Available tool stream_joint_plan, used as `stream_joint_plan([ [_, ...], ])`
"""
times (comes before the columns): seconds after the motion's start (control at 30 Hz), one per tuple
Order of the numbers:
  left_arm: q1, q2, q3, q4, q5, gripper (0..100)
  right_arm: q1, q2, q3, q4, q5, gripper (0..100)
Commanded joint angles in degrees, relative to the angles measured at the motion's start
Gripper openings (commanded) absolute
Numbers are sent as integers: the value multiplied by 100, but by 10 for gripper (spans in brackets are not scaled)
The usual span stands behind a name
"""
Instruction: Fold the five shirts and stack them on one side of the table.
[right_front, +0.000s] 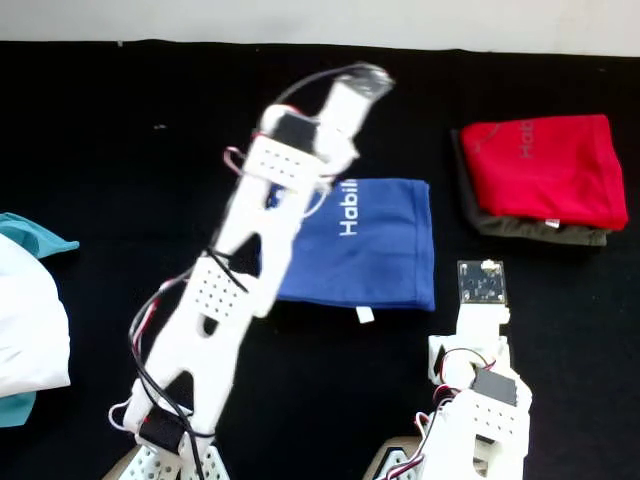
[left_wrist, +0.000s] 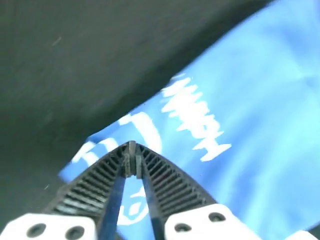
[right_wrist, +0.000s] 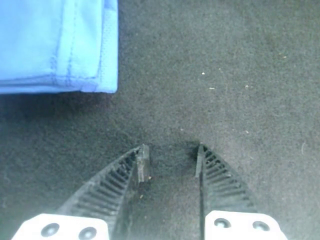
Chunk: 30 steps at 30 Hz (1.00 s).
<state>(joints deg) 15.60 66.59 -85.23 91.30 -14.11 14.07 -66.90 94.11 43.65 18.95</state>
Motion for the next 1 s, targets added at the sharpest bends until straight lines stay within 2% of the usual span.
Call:
stream_joint_plan([
  [0.0,-391,207,-66,-193,18,10,163,4,136,-48,9,163],
  [0.17,-813,804,-75,-774,0,10,163,4,136,-48,9,163],
  [0.4,-963,848,-875,-774,26,10,163,4,136,-48,9,163],
  [0.53,-936,585,-1007,-273,26,10,163,4,136,-48,9,163],
  [0.7,-884,66,-954,1090,35,10,163,4,136,-48,9,163],
  [0.87,-910,-514,-470,1108,53,10,163,4,136,-48,9,163],
  [0.97,-840,-1314,444,1116,237,10,163,4,136,-48,9,163],
])
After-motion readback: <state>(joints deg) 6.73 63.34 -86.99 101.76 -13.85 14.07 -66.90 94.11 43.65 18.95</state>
